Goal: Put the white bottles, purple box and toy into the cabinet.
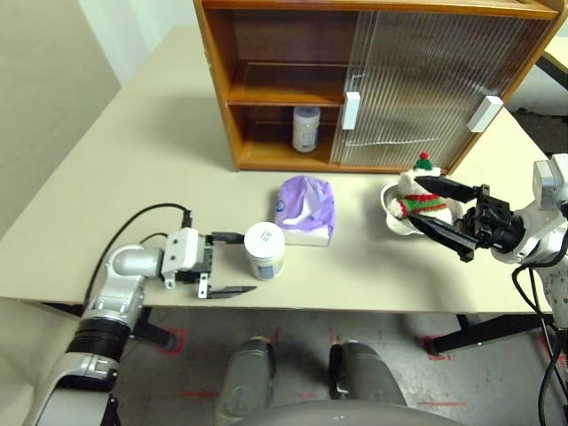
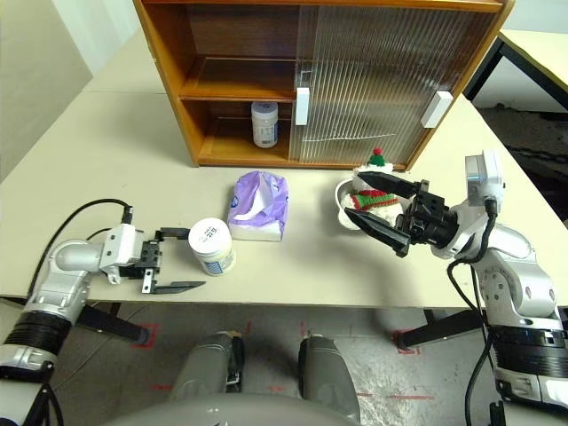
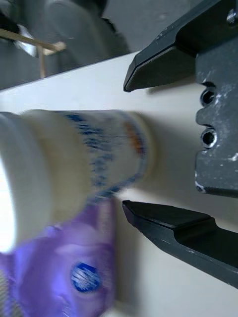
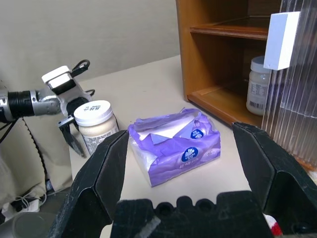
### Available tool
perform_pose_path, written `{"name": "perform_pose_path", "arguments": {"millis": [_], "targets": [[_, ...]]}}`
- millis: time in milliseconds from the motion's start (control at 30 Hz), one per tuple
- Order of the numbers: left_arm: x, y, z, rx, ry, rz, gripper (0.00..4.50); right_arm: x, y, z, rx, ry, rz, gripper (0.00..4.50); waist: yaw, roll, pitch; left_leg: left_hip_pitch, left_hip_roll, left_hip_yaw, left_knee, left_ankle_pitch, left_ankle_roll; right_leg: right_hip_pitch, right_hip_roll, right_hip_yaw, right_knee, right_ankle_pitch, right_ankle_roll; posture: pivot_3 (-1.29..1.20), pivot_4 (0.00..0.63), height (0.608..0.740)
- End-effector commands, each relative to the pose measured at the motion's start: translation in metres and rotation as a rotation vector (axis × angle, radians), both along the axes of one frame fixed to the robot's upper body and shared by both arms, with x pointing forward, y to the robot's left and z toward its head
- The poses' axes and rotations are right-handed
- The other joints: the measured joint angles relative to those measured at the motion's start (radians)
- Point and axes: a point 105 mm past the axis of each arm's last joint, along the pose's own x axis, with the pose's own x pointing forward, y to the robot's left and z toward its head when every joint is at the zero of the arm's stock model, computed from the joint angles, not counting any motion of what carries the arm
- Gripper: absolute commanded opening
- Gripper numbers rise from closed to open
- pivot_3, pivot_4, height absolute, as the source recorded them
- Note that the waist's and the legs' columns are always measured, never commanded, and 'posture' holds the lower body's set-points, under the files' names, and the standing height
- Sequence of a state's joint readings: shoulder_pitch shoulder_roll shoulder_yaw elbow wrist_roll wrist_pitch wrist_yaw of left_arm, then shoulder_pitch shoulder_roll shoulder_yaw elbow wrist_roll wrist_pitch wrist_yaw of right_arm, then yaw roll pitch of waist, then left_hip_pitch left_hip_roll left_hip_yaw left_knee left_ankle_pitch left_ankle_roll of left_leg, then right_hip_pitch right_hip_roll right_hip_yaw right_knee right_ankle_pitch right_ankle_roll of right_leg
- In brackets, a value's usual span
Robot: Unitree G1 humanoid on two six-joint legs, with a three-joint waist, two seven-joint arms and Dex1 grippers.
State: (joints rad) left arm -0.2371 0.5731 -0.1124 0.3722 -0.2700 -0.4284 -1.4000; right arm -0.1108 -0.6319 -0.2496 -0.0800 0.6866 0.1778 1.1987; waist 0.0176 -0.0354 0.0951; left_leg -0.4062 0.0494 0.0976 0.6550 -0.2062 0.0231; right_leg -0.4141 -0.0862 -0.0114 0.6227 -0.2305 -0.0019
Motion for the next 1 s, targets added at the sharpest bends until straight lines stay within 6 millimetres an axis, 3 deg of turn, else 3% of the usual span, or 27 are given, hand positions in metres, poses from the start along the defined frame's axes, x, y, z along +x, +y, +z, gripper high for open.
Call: {"name": "perform_pose_path", "arguments": {"millis": [33,300,433,600,833,1000], "targets": [[0.004,-0.011,-0.006,0.005,0.023,-0.003,4.44,-0.003,-0.003,0.004,-0.024,-0.014,-0.015,4.5,-0.001,-0.001,0.0,0.0,0.0,0.0,0.001,0.0,0.0,0.001,0.0,0.0,0.0,0.0,0.0,0.02,0.034,0.74],[0.001,-0.022,-0.019,0.001,0.112,-0.01,4.44,-0.005,-0.004,0.004,-0.031,-0.015,-0.028,4.5,-0.006,0.0,-0.009,0.001,0.0,-0.001,0.002,0.0,0.0,0.002,0.001,-0.001,0.001,0.0,0.0,0.01,0.029,0.74],[-0.001,-0.015,-0.022,0.031,0.142,-0.004,3.25,-0.005,-0.006,0.004,-0.032,-0.017,-0.033,4.5,-0.006,0.002,-0.018,0.001,0.0,-0.001,0.002,0.0,0.0,0.002,0.001,-0.001,0.001,-0.001,0.0,0.01,0.031,0.74],[0.006,0.003,-0.01,0.047,0.122,0.05,3.19,-0.004,-0.003,0.003,-0.027,-0.014,-0.023,4.5,-0.017,0.001,-0.019,0.002,0.0,-0.003,0.002,0.0,0.0,0.002,0.002,-0.001,0.002,-0.001,-0.001,0.02,0.035,0.74],[0.053,0.026,0.051,-0.144,0.011,0.324,3.19,-0.005,0.003,0.001,-0.015,-0.01,-0.01,4.5,-0.024,0.001,-0.018,0.002,0.002,-0.004,0.002,0.0,0.0,0.001,0.002,-0.002,0.003,-0.001,-0.001,0.03,0.038,0.74],[0.097,0.011,0.098,-0.353,-0.052,0.488,3.19,-0.008,0.019,0.0,0.046,-0.003,0.014,4.5,0.001,0.0,-0.018,0.0,0.0,-0.004,0.003,0.0,0.0,0.004,-0.001,-0.003,0.001,0.0,0.001,0.03,0.041,0.74]]}}
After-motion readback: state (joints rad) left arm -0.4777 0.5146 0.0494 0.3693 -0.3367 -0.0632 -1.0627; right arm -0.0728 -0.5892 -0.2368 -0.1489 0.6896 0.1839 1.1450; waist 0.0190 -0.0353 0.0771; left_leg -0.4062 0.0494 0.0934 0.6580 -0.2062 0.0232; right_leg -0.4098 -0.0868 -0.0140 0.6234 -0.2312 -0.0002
